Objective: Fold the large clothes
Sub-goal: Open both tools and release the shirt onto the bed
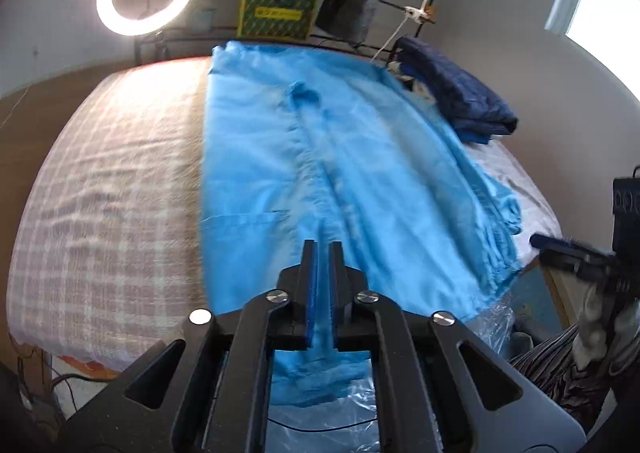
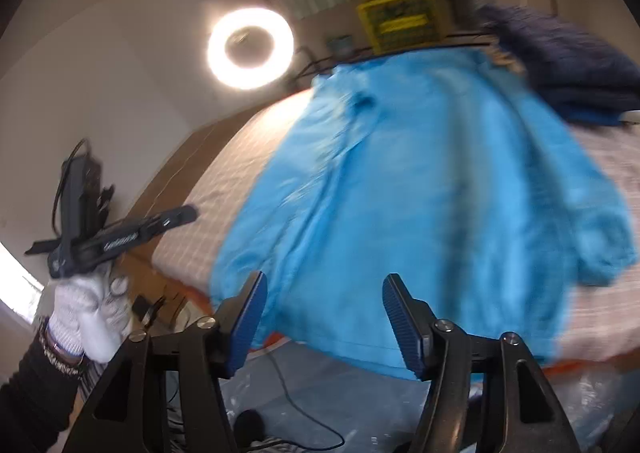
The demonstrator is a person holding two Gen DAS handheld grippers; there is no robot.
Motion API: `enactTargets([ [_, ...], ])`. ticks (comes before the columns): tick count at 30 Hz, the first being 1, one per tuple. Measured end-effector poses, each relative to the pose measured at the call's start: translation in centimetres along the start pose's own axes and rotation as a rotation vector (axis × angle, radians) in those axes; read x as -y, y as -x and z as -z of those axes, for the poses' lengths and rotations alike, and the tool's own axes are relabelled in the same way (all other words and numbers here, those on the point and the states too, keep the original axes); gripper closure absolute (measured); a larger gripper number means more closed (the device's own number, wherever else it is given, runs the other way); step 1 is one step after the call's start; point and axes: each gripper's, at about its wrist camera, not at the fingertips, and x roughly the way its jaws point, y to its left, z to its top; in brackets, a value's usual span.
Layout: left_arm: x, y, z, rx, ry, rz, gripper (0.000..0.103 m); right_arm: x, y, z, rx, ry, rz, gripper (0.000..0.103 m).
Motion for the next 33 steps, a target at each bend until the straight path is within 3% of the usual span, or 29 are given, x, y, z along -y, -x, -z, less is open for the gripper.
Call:
enactTargets([
  [3, 2.7, 0.5, -0.6, 0.009, -0.013, 0.054, 0.08, 2.4, 4.7, -1.3, 0.05, -0.046, 0.067, 0.034],
  [7, 6.8, 1.7, -0.9, 0.018, -0.078, 0.084, 0.078, 5.5, 8.9, -2.8, 0.111, -0.09, 0.125, 0.024],
  [11, 9.6, 1.8, -1.6, 0.012, -0.113, 0.102, 0.066, 7.8, 10.2, -3.7, 0.14, -0.109, 0.196, 0.024],
  [14, 10.9, 1.3, -2.6, -0.005, -0.096, 0.101, 0.066, 10.0, 8.7, -3.8, 0.091, -0.111, 0.221, 0.027],
  [16, 11.6, 0.7, -3.3, -0.019, -0.07, 0.11, 0.066, 11.1, 7.4, -3.4, 0.042, -0.105, 0.229, 0.034],
  [20, 12.6, -0.5, -4.1, -0.037, -0.078, 0.128, 0.066, 12.3, 3.3, -3.3, -0.057, -0.079, 0.226, 0.035],
  [24, 12.8, -3.5, -4.4, -0.06, -0.083, 0.142, 0.066, 13.4, -1.0, -3.2, -0.139, -0.035, 0.327, 0.035],
  [28, 12.0, -7.1, -4.1, -0.12, -0.048, 0.185, 0.066, 15.3, -3.7, -2.7, -0.206, -0.038, 0.348, 0.035],
  [31, 11.6, -8.9, -4.1, -0.148, -0.08, 0.165, 0.066, 15.8, -5.0, -2.4, -0.241, 0.013, 0.388, 0.035],
  [33, 11.2, -9.4, -4.1, -0.153, -0.08, 0.166, 0.066, 16.3, -5.8, -2.4, -0.264, 0.038, 0.415, 0.043],
])
